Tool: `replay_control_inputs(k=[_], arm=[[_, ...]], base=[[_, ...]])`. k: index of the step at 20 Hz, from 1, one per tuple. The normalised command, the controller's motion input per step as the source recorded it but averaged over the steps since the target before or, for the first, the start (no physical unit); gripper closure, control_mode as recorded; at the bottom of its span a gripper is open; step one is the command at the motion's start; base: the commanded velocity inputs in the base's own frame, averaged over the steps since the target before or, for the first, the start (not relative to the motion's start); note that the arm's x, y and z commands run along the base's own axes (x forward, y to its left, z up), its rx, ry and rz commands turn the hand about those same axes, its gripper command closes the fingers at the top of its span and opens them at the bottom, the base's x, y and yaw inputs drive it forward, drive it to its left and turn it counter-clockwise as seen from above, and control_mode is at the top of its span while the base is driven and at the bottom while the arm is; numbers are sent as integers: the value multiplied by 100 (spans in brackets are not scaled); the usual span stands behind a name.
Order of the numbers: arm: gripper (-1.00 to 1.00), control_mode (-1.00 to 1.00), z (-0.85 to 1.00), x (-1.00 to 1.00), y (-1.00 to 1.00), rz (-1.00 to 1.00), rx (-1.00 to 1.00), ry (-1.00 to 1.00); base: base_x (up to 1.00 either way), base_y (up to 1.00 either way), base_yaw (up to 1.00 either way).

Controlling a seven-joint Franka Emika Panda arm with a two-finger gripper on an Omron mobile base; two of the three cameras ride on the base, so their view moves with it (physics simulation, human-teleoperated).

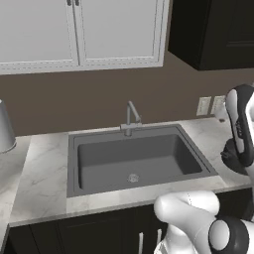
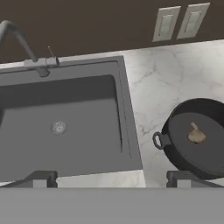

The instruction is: Dump the garlic from the pot into the sink. Then turn on the water and wash the garlic. Then turn off the water and put the garlic back in the pot.

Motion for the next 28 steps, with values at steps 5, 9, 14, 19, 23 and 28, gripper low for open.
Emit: replay_control_inputs(k=[5, 9, 14, 19, 23, 28], arm=[[-100, -100, -31, 0, -46, -2, 0, 11], [-100, -100, -35, 2, -32, 0, 0, 16], [-100, -100, -34, 8, -28, -2, 0, 11], [-100, -100, -39, 11, -20, -1, 0, 4], [-100, -100, -44, 8, -10, 0, 0, 0], [-100, -100, -48, 8, -2, 0, 0, 0]], base=[[0, 0, 0], [0, 0, 0], [0, 0, 0], [0, 0, 0], [0, 0, 0], [0, 0, 0]])
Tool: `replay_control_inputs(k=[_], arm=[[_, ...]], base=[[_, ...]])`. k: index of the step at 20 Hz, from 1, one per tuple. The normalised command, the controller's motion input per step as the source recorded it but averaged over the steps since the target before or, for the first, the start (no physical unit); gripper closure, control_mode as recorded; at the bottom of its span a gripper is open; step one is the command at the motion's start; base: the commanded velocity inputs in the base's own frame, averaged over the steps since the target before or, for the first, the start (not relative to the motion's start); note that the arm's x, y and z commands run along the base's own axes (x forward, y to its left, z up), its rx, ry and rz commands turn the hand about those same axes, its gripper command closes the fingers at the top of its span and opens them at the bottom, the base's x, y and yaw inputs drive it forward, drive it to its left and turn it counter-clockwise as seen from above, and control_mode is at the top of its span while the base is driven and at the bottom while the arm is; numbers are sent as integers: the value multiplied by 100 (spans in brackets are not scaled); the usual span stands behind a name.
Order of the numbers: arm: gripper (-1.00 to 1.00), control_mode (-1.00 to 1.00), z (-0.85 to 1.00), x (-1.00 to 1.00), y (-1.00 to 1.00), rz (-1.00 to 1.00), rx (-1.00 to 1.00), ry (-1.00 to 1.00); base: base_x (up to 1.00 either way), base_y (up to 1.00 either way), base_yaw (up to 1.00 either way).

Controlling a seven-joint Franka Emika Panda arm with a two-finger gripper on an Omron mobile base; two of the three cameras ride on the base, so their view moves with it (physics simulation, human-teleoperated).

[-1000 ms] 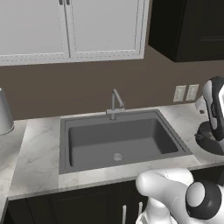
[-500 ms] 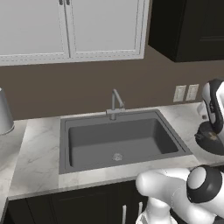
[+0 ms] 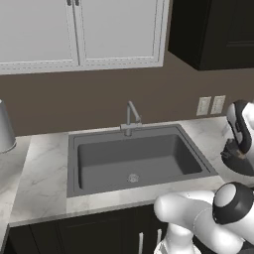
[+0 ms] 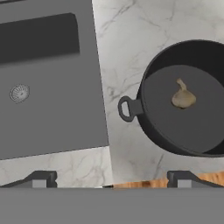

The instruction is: Dump the garlic from the pot into the sink. Then turn on the water and wash the garlic. Then turn off the water and put the garlic back in the pot.

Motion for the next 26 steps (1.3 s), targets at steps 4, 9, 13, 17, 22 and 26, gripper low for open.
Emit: replay_control_inputs(k=[4, 9, 13, 17, 22, 26], arm=[[-100, -100, -44, 7, 0, 0, -1, 2], [-100, -100, -39, 6, -2, 0, -2, 4], [-100, -100, -29, 2, -8, 0, -3, 1], [-100, -100, -19, 0, -9, 0, -2, 0], [-100, -100, -14, 0, -13, 0, 0, 0], [-100, -100, -13, 2, -5, 0, 0, 0]], base=[[0, 0, 0], [0, 0, 0], [0, 0, 0], [0, 0, 0], [0, 0, 0], [0, 0, 0]])
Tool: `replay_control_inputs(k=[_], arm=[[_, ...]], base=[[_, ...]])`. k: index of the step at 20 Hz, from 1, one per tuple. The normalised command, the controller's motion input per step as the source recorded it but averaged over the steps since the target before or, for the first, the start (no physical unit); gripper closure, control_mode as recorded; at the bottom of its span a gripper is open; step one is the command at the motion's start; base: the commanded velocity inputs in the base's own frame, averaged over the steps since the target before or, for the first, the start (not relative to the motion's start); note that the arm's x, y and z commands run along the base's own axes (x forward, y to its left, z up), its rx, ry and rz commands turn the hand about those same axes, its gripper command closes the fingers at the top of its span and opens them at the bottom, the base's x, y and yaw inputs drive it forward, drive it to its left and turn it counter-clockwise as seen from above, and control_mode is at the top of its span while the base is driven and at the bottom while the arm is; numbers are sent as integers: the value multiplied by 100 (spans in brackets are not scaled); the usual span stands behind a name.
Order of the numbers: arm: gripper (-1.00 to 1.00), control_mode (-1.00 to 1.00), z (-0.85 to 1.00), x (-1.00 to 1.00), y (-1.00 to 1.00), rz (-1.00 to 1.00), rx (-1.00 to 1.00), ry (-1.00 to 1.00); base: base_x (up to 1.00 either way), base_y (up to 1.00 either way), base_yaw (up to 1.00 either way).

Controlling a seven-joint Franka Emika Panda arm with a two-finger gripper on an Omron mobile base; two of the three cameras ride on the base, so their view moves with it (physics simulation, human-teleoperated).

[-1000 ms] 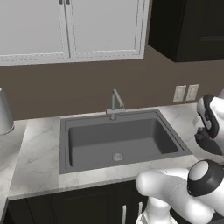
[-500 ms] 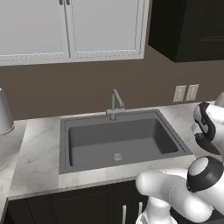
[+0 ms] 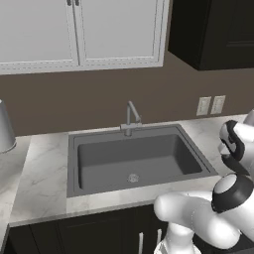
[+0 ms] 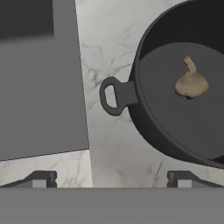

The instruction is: Dump the garlic from the pot into the sink. Then turn on the water and wash the garlic. Then turn off the water and put the garlic back in the pot.

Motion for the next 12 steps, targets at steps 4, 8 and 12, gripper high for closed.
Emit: replay_control_inputs(k=[4, 8, 12], arm=[[-100, -100, -10, 8, -4, 0, 0, 0], [-100, -100, -11, 15, -1, 0, -1, 0], [-100, -100, -12, 18, 0, 0, -2, 0]], base=[[0, 0, 0], [0, 0, 0], [0, 0, 0]])
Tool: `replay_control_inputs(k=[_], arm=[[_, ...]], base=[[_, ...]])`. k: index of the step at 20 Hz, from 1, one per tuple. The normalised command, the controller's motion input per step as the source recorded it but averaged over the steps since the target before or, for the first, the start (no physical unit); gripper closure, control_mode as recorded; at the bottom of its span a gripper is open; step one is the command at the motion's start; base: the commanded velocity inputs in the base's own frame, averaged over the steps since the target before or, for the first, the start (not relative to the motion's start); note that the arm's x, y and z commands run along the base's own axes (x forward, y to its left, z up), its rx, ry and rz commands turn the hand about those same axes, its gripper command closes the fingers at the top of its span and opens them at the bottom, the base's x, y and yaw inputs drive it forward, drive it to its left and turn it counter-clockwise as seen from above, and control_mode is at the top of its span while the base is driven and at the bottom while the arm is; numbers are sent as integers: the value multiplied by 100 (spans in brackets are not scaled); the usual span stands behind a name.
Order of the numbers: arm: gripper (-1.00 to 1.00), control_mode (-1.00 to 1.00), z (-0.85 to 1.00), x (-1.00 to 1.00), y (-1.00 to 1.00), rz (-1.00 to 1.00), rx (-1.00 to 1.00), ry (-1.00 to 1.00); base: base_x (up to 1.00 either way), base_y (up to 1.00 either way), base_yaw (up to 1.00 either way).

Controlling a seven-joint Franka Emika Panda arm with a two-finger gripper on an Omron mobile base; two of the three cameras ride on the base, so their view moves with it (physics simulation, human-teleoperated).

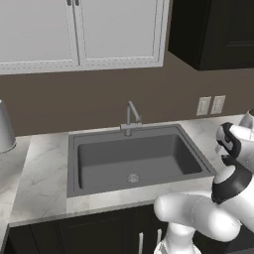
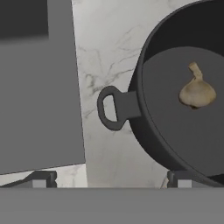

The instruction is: Dump the garlic from the pot into the sink. Then turn on the water and wash the garlic. Then turn off the water and put the garlic back in the pot.

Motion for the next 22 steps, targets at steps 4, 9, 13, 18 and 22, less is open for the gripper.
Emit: replay_control_inputs(k=[4, 9, 13, 18, 22], arm=[[-100, -100, -16, 18, -1, 0, -2, 0], [-100, -100, -17, 13, -3, 0, -2, 0], [-100, -100, -20, 5, -18, 3, -1, 0], [-100, -100, -16, 8, -22, 5, 0, 0], [-100, -100, -10, 6, -11, 8, 0, 0]], base=[[0, 0, 0], [0, 0, 0], [0, 0, 0], [0, 0, 0], [0, 0, 0]])
